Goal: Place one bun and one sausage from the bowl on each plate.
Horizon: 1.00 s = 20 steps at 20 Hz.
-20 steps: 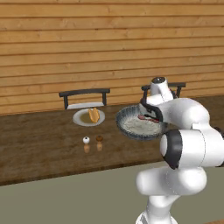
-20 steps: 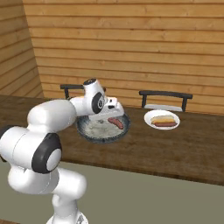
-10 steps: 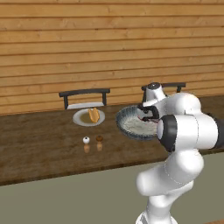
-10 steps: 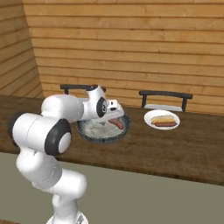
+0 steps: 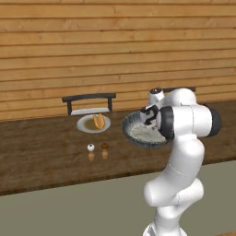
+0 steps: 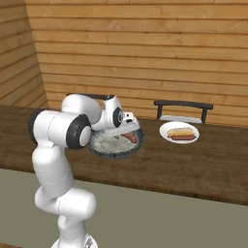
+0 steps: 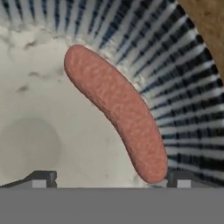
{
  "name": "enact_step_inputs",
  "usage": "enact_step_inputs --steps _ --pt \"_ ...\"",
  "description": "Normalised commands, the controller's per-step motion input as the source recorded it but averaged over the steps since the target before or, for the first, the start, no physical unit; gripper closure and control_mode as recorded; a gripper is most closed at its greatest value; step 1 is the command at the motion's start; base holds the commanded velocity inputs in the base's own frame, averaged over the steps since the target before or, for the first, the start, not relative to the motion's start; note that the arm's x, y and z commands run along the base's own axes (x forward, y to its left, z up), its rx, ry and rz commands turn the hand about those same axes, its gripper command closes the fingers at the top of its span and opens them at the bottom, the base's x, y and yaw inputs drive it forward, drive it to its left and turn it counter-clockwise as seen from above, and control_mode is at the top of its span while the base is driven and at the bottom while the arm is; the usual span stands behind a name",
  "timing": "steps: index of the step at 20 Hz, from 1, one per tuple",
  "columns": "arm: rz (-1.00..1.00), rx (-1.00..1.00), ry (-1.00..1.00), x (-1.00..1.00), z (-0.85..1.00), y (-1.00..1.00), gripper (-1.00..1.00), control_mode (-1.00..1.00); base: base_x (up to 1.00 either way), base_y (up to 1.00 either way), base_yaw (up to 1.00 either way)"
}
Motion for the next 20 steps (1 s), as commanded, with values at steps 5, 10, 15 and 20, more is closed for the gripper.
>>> enact_step_inputs --steps 5,10,15,20 --pt "0.01 0.0 0.0 0.45 -0.32 -0.13 -1.0 -1.0 0.0 0.0 0.0" --pt "0.0 0.0 -0.01 0.27 -0.25 -0.2 -1.0 -1.0 0.0 0.0 0.0" --pt "0.0 -0.03 0.0 0.04 -0.59 -0.09 1.0 -1.0 0.0 0.0 0.0" --pt "0.0 -0.01 0.0 -0.02 -0.72 -0.02 1.0 -1.0 0.0 0.0 0.0"
